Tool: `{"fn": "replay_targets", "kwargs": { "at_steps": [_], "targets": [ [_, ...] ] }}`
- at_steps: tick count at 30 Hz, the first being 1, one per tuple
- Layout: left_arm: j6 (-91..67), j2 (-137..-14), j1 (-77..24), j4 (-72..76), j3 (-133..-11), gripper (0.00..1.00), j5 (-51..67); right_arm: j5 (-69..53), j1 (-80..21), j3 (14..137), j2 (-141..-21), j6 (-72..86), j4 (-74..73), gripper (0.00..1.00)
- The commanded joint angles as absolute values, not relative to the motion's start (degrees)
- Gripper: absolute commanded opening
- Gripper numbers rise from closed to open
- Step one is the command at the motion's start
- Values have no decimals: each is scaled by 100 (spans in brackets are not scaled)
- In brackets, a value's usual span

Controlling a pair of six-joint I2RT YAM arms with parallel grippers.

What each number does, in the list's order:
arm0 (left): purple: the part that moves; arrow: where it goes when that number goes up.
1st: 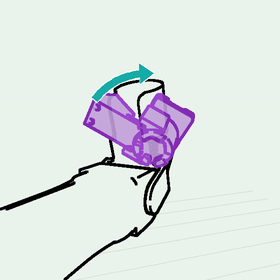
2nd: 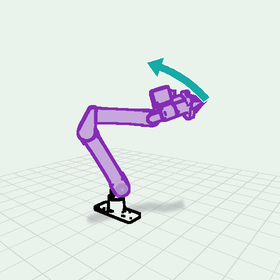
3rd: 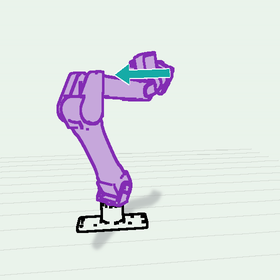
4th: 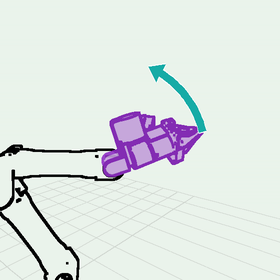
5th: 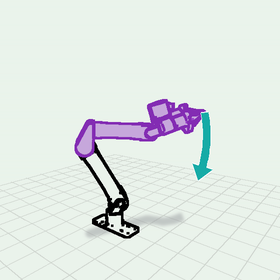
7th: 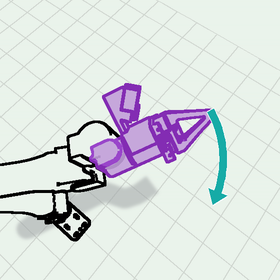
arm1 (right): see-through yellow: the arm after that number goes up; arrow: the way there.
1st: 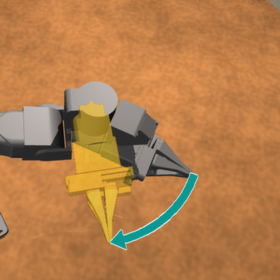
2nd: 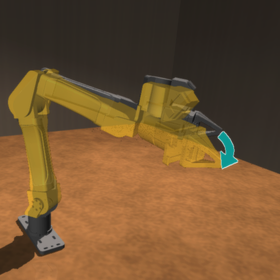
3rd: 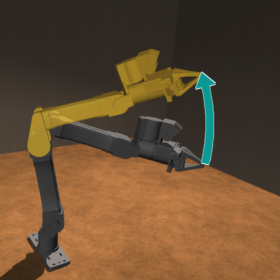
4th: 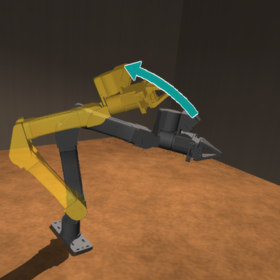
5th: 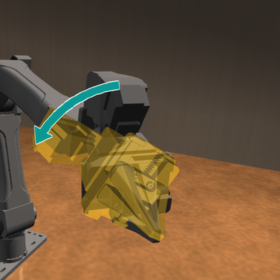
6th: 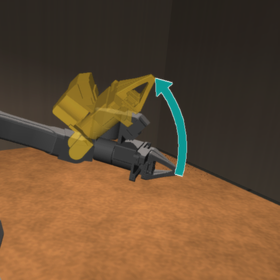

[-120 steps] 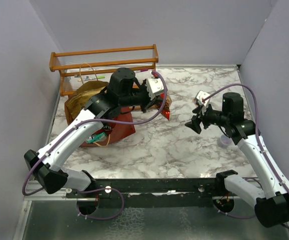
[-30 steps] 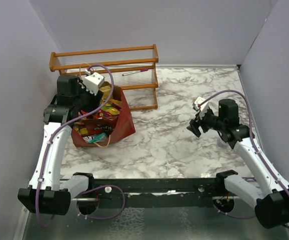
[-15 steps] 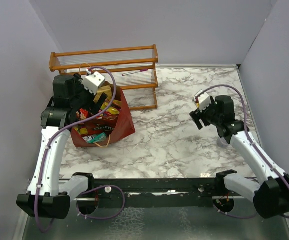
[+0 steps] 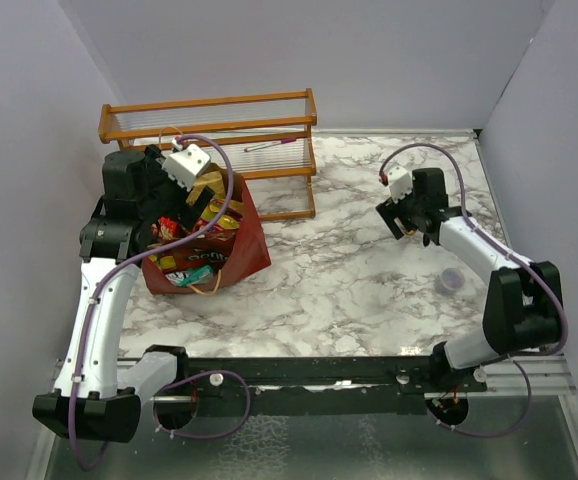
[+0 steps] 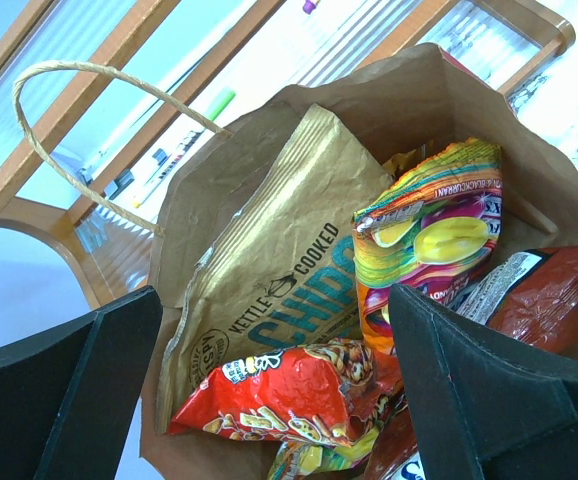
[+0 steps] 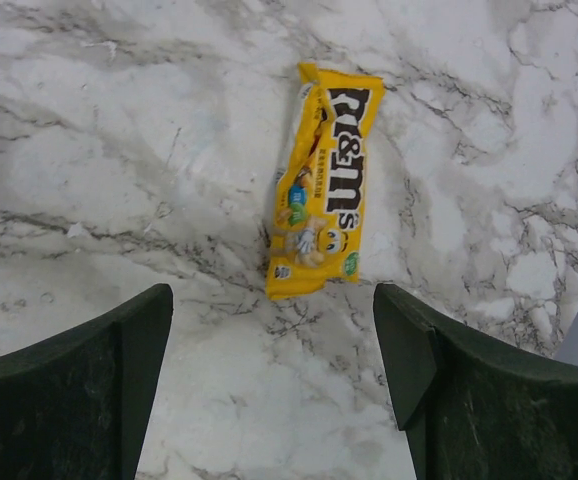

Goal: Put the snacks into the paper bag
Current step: Pick up the snack from the center of the board.

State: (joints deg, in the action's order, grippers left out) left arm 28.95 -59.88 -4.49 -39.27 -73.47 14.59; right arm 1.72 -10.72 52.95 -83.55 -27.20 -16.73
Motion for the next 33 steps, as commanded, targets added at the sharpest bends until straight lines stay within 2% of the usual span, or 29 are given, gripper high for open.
{"fn": "replay_targets", "kwargs": {
  "at_steps": [1,19,33],
  "targets": [
    [3019,-5822,-422,-3909,-7471,99,1631,44,-791,5816,-8917,-2899,-1507,82],
    [2911,-5648,-422,-3780,-7284,99,1811,-2093,316,7347,-10713,-3092,-2823,82],
    [2968,-5643,-421,-3826,-7336,99,1908,-2258,404,7777,-11401,-3150,-3129,81]
  ]
}}
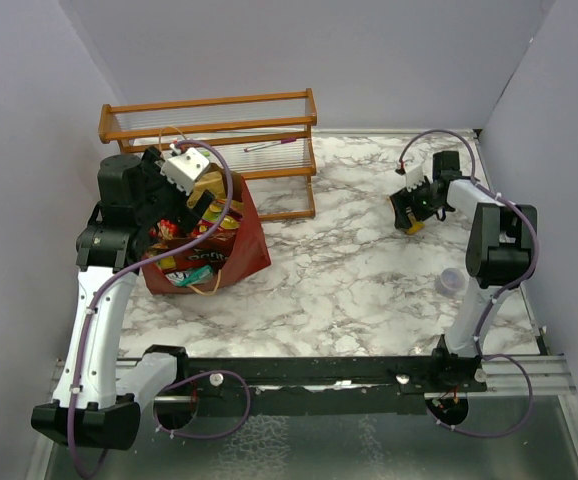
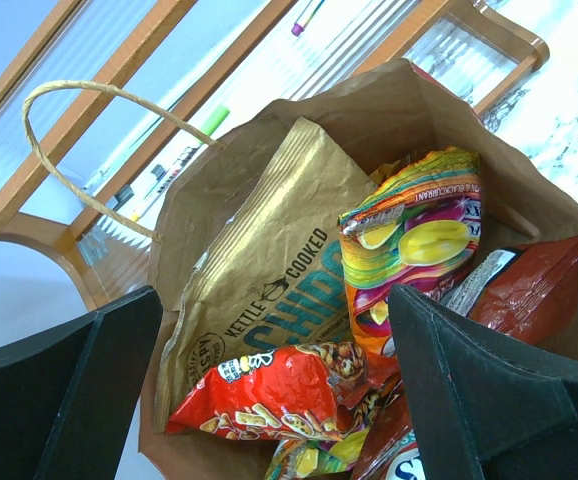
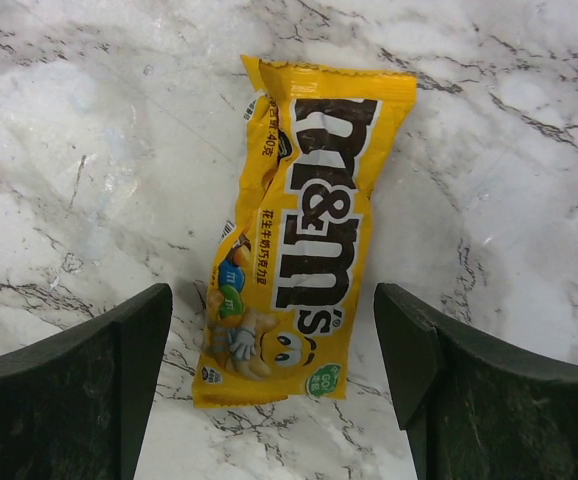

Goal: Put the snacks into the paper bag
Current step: Pick up the snack from the center of the board.

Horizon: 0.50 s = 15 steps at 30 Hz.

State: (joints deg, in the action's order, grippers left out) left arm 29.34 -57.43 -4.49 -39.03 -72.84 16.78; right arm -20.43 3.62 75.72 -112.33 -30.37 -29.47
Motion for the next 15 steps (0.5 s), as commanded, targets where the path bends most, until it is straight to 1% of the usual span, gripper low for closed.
{"fn": "replay_targets", "kwargs": {
  "at_steps": [1,5,11,15],
  "targets": [
    [2963,-5646,-417,-3819,-7346,99,1919,-2261,404,7788,-11425,-3171,-3156,80],
    [2807,-5653,-422,-3729,-7402,99,1934,-2259,404,7771,-11421,-3201,-3205,74],
    [2409,-5703,-422,-3614,-7544,99,2254,-2280,404,7685,-11312,-3199,-3225,56],
    [2188,-5704,-426,-3549,-7610,99,2476,-2341,404,7563,-11165,-3201,-3229,45]
  ]
}}
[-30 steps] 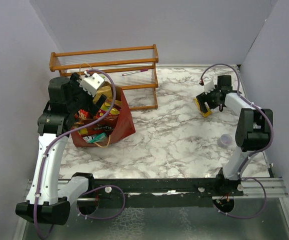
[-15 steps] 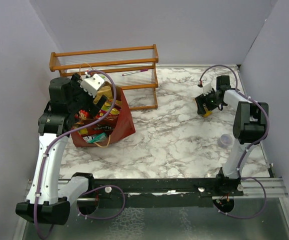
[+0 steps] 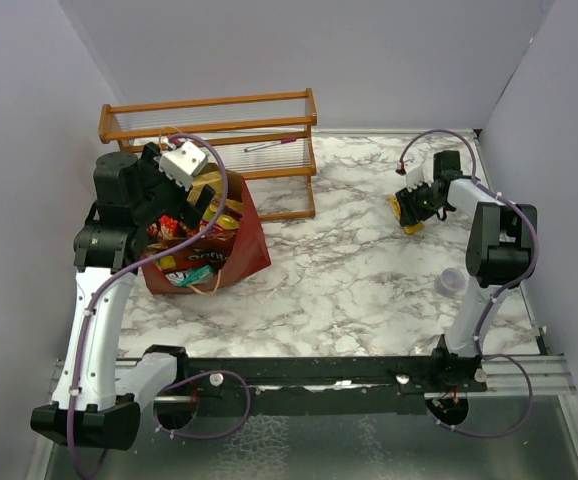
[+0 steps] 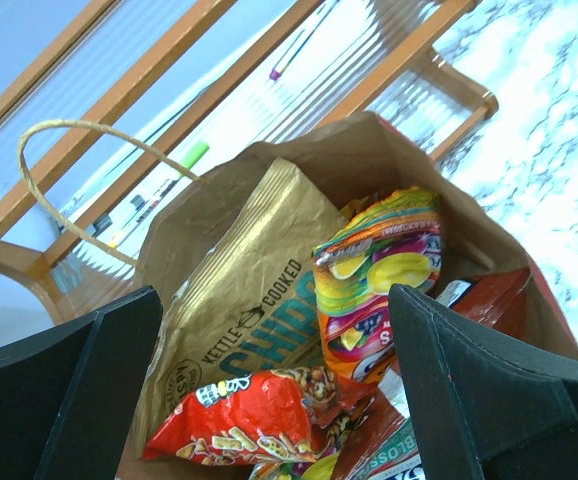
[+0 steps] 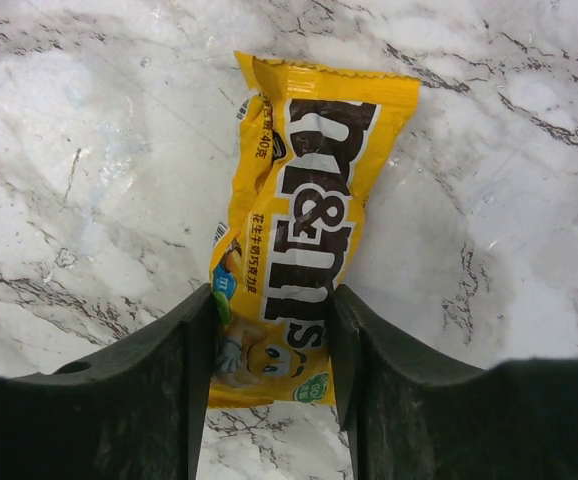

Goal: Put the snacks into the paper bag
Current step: Pick up the snack from the center of the board.

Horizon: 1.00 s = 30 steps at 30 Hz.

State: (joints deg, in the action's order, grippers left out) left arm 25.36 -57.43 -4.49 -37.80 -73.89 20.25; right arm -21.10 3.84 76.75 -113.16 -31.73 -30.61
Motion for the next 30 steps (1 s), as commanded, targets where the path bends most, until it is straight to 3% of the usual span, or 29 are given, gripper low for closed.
{"fn": "replay_targets", "kwargs": {
  "at_steps": [1,9,22,30],
  "targets": [
    [2124,-5699,-422,-3524,-7616,99,2528,-2353,404,7527,-11117,-3203,-3234,42],
    [1468,-5666,-422,-3246,-7408,97,3154,-2750,404,7168,-10498,-3129,-3307,29],
    [694,-5879,-547,-2707,-7423,87,4124,-3983,310,6680,-8779,-2909,-3642,26],
    [314,-6314,-1254,-2417,-7566,84,4032,-4625,-116,6257,-7505,-2473,-3175,26]
  ]
}}
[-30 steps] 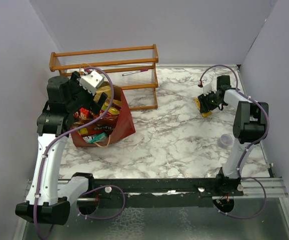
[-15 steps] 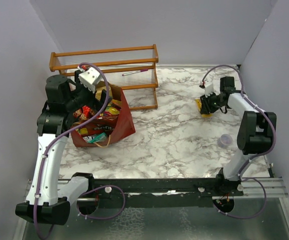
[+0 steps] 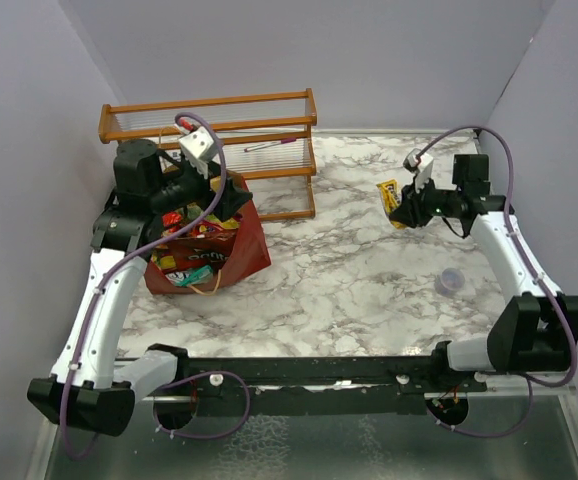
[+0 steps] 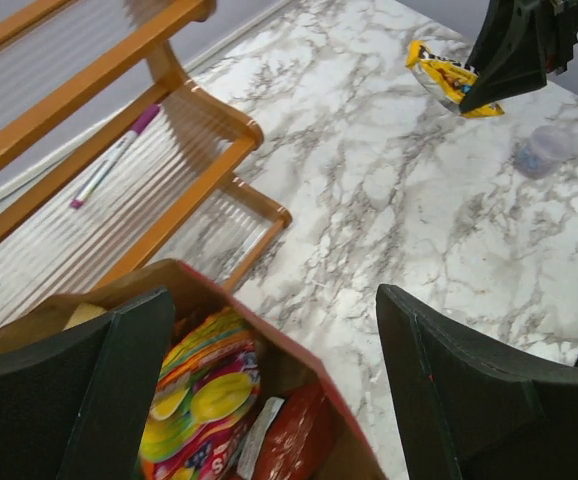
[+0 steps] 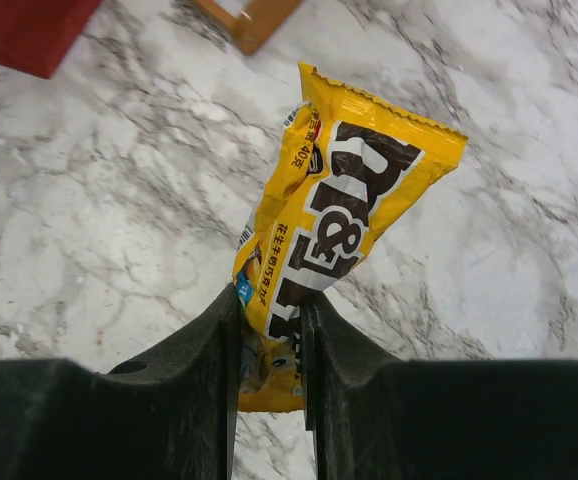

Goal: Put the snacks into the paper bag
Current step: Pick up the snack from the center of the board, then place the snack in the paper bag.

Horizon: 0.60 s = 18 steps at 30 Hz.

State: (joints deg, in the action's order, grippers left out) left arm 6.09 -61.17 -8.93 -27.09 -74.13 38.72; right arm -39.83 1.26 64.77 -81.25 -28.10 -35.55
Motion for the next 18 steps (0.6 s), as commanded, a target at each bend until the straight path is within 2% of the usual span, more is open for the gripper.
{"fn": "replay_targets", "kwargs": {
  "at_steps": [1,12,18],
  "targets": [
    [334,-6371,-1428,-2409,-7586,84,3944,-4680,-187,6191,-7365,-2430,-3094,26],
    [-357,-7426,-2791,-1649,-7925,78,4130,-5669,-548,5209,-6003,-2168,-2149,27],
    [-807,-7935,-3369,-925,-7973,78,4268,-6033,-554,4824,-5355,-2411,-2208,28]
  ]
}}
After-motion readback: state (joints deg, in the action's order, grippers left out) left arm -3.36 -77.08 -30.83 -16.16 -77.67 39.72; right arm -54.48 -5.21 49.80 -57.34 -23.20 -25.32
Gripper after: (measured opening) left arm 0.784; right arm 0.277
